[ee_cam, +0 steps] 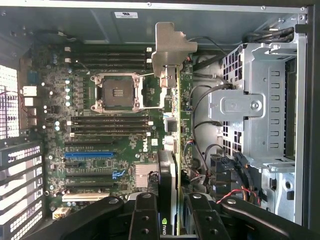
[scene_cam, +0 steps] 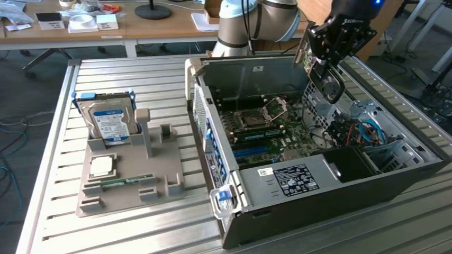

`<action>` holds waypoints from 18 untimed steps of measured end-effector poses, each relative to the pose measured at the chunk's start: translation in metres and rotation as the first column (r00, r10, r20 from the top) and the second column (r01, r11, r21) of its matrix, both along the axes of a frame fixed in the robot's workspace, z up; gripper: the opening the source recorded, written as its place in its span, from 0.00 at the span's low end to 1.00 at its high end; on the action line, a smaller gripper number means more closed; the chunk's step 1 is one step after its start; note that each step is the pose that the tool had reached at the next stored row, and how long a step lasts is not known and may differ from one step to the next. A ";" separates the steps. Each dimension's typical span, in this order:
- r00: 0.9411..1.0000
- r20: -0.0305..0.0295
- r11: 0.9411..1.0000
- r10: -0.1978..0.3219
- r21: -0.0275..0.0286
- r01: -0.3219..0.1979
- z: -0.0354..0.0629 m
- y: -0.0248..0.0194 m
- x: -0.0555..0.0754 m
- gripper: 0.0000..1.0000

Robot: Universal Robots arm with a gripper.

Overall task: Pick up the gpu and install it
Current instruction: 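Pick up the gpu and move the gpu toward the slot, then insert the gpu into the slot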

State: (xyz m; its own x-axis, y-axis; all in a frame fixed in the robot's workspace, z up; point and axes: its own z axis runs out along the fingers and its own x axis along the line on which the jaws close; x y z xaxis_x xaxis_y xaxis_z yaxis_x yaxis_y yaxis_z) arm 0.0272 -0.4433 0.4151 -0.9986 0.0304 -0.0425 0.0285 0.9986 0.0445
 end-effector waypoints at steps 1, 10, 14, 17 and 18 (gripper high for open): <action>1.000 0.000 1.000 0.000 0.000 0.000 0.0000 0.0000 0.000 0.27; 1.000 0.000 1.000 0.000 0.000 0.000 0.0000 0.0000 0.000 0.27; 1.000 0.000 1.000 0.000 0.000 0.000 0.0000 0.0000 0.000 0.27; 1.000 0.000 1.000 0.001 0.000 -0.001 0.0000 0.0000 0.000 0.27; 1.000 0.000 1.000 0.003 0.000 -0.003 0.0000 0.0000 0.000 0.27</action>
